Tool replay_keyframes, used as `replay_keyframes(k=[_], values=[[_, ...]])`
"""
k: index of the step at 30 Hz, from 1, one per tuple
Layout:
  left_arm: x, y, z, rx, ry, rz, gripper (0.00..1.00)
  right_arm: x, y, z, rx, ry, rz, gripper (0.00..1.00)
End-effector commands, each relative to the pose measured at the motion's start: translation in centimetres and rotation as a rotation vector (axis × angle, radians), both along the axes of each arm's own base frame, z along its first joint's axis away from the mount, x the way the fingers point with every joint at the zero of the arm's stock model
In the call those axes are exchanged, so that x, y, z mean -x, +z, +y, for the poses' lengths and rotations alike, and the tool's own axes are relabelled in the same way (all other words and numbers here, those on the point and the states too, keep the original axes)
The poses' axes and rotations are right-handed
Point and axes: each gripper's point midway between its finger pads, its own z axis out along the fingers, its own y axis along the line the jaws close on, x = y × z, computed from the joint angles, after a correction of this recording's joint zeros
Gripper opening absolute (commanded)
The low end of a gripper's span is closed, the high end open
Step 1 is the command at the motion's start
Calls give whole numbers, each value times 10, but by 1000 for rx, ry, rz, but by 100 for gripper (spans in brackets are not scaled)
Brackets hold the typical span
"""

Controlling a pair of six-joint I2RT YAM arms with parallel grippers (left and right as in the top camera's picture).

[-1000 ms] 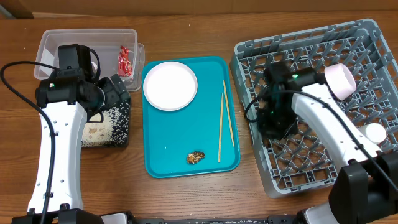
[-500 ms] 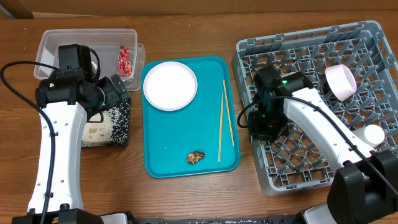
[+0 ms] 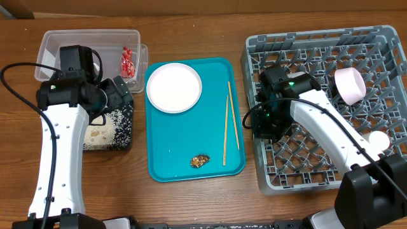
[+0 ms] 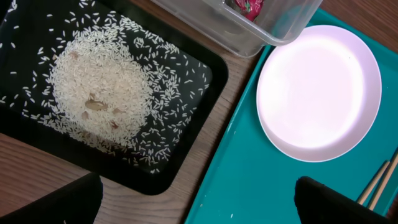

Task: Sort waste into correct bins and load items into the dishwasher

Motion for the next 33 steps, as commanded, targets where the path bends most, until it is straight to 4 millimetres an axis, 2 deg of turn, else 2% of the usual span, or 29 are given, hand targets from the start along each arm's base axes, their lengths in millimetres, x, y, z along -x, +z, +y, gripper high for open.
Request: replay_keyframes(k=[1,33], values=[[-2,13,3,-12,17,-38,100,7,2,15,-74,4,35,18],[-2,13,3,-12,17,-38,100,5,2,16,-78,4,25,18]])
